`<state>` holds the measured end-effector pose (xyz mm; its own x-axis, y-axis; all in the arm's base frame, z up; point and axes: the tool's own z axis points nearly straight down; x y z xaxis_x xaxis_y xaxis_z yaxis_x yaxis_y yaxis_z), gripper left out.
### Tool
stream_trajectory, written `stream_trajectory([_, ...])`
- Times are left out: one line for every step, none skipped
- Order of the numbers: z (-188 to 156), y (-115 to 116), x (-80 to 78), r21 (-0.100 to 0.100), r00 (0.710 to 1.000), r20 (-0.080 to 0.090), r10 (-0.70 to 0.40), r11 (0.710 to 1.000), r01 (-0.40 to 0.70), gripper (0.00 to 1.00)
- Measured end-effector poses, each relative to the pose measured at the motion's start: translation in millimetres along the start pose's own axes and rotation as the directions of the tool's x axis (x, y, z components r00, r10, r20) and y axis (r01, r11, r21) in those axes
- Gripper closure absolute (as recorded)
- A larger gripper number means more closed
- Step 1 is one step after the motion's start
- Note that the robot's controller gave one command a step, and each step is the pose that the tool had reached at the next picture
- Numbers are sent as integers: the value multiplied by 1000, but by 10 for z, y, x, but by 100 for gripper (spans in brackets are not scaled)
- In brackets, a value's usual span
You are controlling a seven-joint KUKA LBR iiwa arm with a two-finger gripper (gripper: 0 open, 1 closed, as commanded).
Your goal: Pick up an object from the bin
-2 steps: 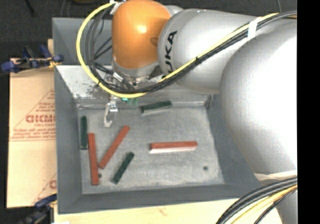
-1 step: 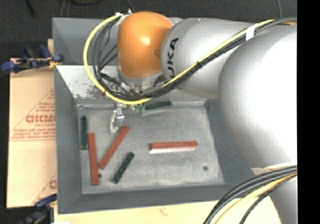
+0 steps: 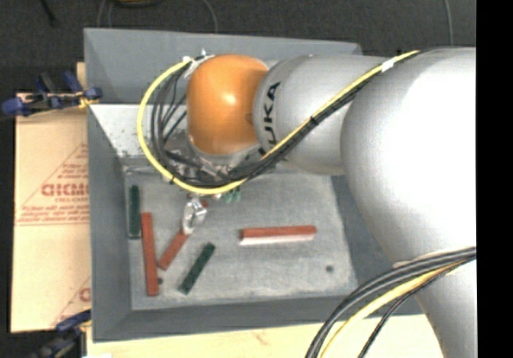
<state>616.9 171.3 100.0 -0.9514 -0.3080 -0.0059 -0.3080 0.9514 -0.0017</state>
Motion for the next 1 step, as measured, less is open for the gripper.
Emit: stream_trajectory([-14,5,-6,-4,999,-1,-47,999,47,100])
